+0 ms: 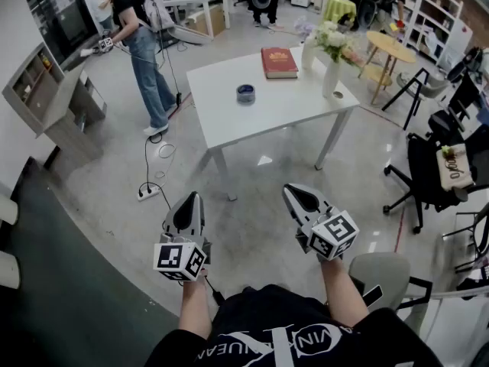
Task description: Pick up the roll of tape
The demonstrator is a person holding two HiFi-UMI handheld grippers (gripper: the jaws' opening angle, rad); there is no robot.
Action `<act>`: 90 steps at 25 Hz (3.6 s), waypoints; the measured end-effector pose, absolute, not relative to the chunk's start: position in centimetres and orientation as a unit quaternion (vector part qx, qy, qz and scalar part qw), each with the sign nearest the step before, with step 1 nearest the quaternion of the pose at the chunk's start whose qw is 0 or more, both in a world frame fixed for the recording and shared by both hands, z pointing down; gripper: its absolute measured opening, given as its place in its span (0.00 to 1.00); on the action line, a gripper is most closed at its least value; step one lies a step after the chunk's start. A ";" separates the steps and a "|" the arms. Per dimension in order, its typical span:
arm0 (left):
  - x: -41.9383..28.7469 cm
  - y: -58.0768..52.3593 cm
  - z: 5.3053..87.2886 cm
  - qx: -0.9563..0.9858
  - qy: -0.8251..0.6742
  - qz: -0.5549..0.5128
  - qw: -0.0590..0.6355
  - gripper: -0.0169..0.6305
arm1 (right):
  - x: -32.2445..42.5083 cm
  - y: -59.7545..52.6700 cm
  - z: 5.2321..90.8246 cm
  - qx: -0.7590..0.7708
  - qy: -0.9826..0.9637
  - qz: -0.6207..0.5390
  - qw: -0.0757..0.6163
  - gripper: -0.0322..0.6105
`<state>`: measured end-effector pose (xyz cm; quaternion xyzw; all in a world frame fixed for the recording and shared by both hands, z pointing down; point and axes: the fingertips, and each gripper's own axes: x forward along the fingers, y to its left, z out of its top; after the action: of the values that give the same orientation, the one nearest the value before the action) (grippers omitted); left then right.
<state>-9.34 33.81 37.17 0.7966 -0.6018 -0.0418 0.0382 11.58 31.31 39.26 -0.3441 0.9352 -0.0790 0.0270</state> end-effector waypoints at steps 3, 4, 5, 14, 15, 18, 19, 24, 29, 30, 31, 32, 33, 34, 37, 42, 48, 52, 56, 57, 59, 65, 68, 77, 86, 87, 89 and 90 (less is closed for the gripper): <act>-9.8 33.6 37.0 0.798 -0.601 -0.040 0.031 0.03 | 11.2 31.1 39.3 -0.348 0.934 -0.078 0.026 0.06; -10.0 33.5 37.0 0.798 -0.601 -0.039 0.029 0.03 | 11.0 31.0 39.3 -0.349 0.934 -0.077 0.027 0.06; -10.2 33.4 37.1 0.798 -0.601 -0.038 0.028 0.03 | 10.9 30.9 39.4 -0.350 0.933 -0.077 0.027 0.06; -12.1 33.0 38.1 0.801 -0.597 -0.032 0.035 0.03 | 8.9 30.7 40.1 -0.352 0.932 -0.085 0.023 0.06; -12.2 32.9 38.1 0.802 -0.596 -0.031 0.036 0.03 | 8.6 30.7 40.1 -0.352 0.932 -0.084 0.022 0.06; -12.5 32.7 38.3 0.807 -0.589 -0.032 0.038 0.03 | 8.2 30.8 40.1 -0.357 0.930 -0.083 0.021 0.06; -12.6 32.7 38.4 0.809 -0.586 -0.032 0.039 0.03 | 8.1 30.9 40.1 -0.360 0.929 -0.083 0.020 0.06; -13.0 32.6 39.4 0.816 -0.575 -0.035 0.046 0.03 | 9.4 30.7 40.8 -0.392 0.916 -0.085 0.024 0.06; -13.8 31.7 40.1 0.820 -0.570 -0.034 0.053 0.03 | 10.3 29.4 40.9 -0.423 0.900 -0.099 0.035 0.09; -14.0 31.2 40.2 0.820 -0.569 -0.034 0.052 0.03 | 10.1 28.9 40.9 -0.423 0.900 -0.098 0.037 0.10; -14.2 30.6 40.2 0.820 -0.568 -0.035 0.052 0.03 | 9.9 28.4 41.0 -0.421 0.901 -0.097 0.037 0.12; -14.3 30.0 40.3 0.821 -0.568 -0.035 0.052 0.03 | 9.8 27.7 41.1 -0.419 0.902 -0.098 0.037 0.14; -14.3 29.3 40.4 0.821 -0.567 -0.034 0.053 0.03 | 9.7 26.9 41.3 -0.418 0.902 -0.099 0.037 0.17; -14.3 28.6 40.4 0.821 -0.567 -0.033 0.053 0.03 | 9.7 25.9 41.3 -0.418 0.902 -0.101 0.040 0.18; -14.6 26.2 40.4 0.821 -0.568 -0.025 0.052 0.03 | 9.5 22.9 41.3 -0.417 0.901 -0.111 0.047 0.21; -15.0 21.3 39.7 0.813 -0.579 -0.032 0.056 0.03 | 9.2 17.6 40.8 -0.405 0.906 -0.115 0.048 0.23; -14.6 15.7 39.8 0.810 -0.582 -0.033 0.060 0.03 | 8.9 11.8 41.1 -0.391 0.911 -0.122 0.040 0.24; -14.2 12.0 39.8 0.807 -0.586 -0.035 0.061 0.03 | 8.8 7.9 41.3 -0.380 0.916 -0.123 0.035 0.24; -13.9 8.7 40.0 0.803 -0.592 -0.038 0.060 0.03 | 8.7 4.7 41.5 -0.369 0.921 -0.121 0.030 0.24; -13.8 7.9 40.1 0.802 -0.593 -0.039 0.060 0.03 | 8.7 3.9 41.5 -0.367 0.922 -0.121 0.028 0.24; -13.6 6.6 40.1 0.801 -0.594 -0.041 0.058 0.03 | 8.7 2.6 41.8 -0.360 0.925 -0.119 0.024 0.24; -13.4 4.2 40.1 0.800 -0.597 -0.043 0.052 0.03 | 8.2 -0.3 42.0 -0.349 0.929 -0.119 0.021 0.24; -13.6 3.6 40.3 0.798 -0.599 -0.040 0.055 0.03 | 7.7 -0.8 42.2 -0.341 0.932 -0.120 0.017 0.25; -14.8 1.6 41.4 0.797 -0.599 -0.029 0.070 0.03 | 6.4 -3.4 43.6 -0.342 0.928 -0.147 0.013 0.25; -15.9 -5.3 42.4 0.807 -0.585 -0.021 0.083 0.03 | 5.1 -9.7 45.6 -0.366 0.913 -0.178 -0.001 0.24; -16.1 -6.4 42.3 0.809 -0.582 -0.021 0.083 0.03 | 4.9 -10.6 45.7 -0.369 0.912 -0.179 -0.002 0.24; -16.5 -8.4 42.2 0.814 -0.575 -0.019 0.081 0.03 | 4.5 -12.4 45.8 -0.377 0.909 -0.180 -0.003 0.24; -16.7 -9.4 42.1 0.816 -0.572 -0.019 0.081 0.03 | 4.3 -13.2 45.9 -0.381 0.906 -0.183 -0.003 0.24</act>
<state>-16.72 -9.39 42.13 0.8158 -0.5723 -0.0188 0.0809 4.34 -13.23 45.89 -0.3808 0.9064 -0.1825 -0.0026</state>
